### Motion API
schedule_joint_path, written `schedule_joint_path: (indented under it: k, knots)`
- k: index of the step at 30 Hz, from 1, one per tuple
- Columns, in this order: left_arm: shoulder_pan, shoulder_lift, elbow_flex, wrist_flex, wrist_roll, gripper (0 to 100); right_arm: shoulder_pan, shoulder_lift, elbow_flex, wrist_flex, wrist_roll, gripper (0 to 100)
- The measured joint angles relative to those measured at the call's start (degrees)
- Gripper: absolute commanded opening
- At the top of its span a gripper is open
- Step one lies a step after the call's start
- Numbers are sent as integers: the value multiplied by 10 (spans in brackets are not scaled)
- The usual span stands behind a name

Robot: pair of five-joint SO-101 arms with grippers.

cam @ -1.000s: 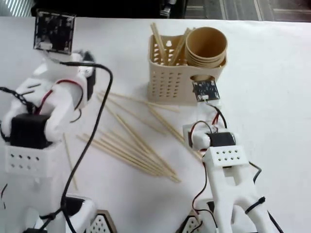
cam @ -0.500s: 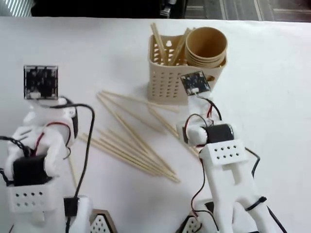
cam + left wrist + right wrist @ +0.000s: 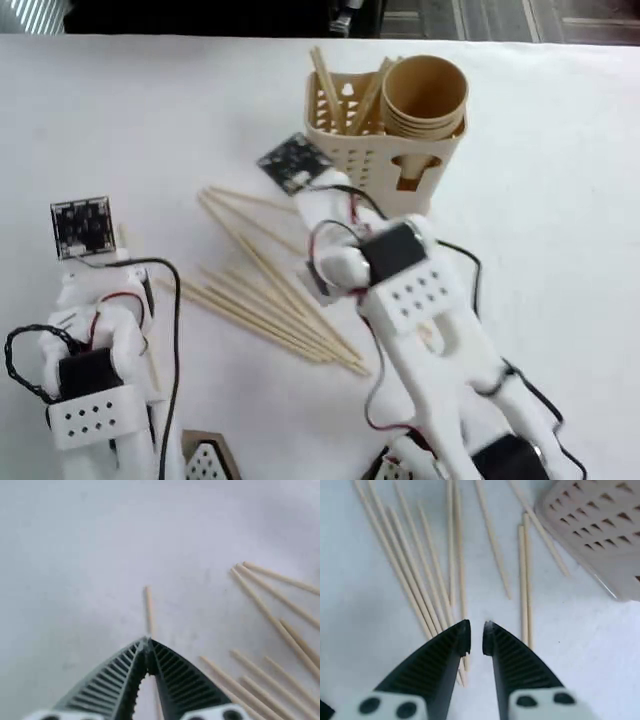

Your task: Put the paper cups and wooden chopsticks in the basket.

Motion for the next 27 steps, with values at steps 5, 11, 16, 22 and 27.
schedule_joint_path:
  k: [5, 11, 16, 22, 27]
  knots:
    - [-25, -25, 25, -22, 0, 27, -33, 164, -83, 3, 0, 167]
    - [-43, -39, 26, -24, 0, 27, -68, 345, -163, 3, 0, 170]
    - [-43, -39, 28, -24, 0, 27, -83, 451, -237, 2, 0, 170]
    - [-43, -39, 28, -24, 0, 27, -84, 529, -307, 0, 0, 168]
    - [-42, -39, 28, -24, 0, 27, -84, 564, -322, -17, 0, 166]
